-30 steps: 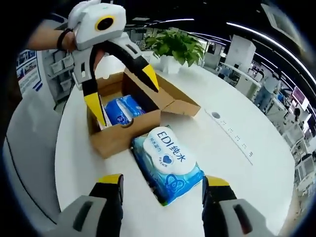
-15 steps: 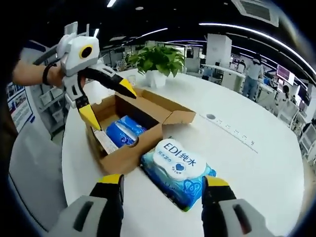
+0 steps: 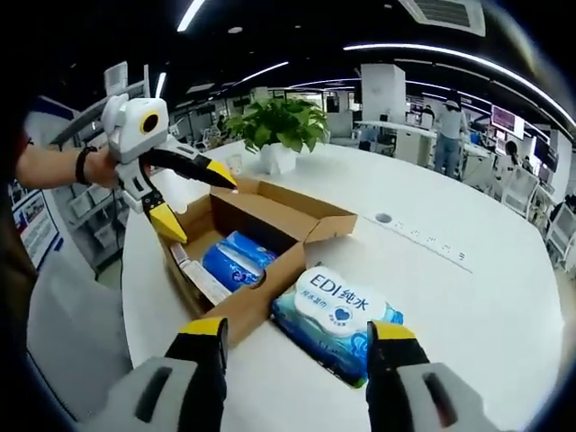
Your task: Operate the shoe box by opening the lid, removing the specified soft item, and placing it in the target area until the item is outside and the box remains undamaged.
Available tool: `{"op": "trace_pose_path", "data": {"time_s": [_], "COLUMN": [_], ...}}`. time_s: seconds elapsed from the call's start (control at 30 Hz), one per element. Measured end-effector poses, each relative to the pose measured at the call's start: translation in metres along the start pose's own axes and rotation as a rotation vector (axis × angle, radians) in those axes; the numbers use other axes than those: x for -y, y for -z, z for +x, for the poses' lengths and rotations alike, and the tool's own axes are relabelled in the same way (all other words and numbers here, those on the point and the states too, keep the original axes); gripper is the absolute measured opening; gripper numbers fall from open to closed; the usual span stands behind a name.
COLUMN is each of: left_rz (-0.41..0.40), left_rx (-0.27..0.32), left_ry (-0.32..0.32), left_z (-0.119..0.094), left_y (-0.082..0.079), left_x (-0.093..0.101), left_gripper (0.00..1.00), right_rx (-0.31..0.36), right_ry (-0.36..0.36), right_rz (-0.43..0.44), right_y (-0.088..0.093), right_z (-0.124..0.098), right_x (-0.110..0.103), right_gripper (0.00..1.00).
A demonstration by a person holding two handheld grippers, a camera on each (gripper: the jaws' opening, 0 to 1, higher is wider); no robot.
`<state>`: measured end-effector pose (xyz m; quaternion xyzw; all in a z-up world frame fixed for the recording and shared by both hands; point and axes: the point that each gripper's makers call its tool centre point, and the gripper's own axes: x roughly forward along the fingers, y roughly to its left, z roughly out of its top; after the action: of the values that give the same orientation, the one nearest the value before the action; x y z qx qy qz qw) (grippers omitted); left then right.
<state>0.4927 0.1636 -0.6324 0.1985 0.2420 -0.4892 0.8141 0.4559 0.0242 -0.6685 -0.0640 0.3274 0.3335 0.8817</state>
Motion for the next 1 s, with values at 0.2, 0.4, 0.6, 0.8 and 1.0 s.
{"op": "trace_pose_path", "data": {"time_s": [0.2,0.4,0.6,0.8,1.0], "left_rz": [-0.015,-0.030,-0.028,-0.027,-0.082], "left_rx": [-0.006,-0.023,-0.037,-0.050,-0.030], "left_ry": [-0.014,-0.034,-0.045,-0.051,-0.075], "left_z": [-0.010,-0.019,-0.026,-0.032,-0.038], "left_y": [0.011,0.027,0.035,0.042,0.048], "left_x": [-0.005,-0.015,-0.021,-0.028,-0.031], "left_gripper": [0.61,0.61,0.61,0.62,0.64], "right_rx": [0.000,0.012,0.000,-0.017,-0.006], "right_ry": [-0.015,-0.034,-0.051,-0.068,-0.071], "right_rz": [0.009,0.013,-0.006,-0.045,-0.063], "right_y": [-0.001,-0.010,-0.015,-0.021,-0.033], "right_z": [0.004,0.014,0.027,0.038,0.046], "right_x": [-0.009,-0.019,-0.024,-0.029,-0.035], "right_gripper": [0.60,0.60,0.61,0.59,0.61]}}
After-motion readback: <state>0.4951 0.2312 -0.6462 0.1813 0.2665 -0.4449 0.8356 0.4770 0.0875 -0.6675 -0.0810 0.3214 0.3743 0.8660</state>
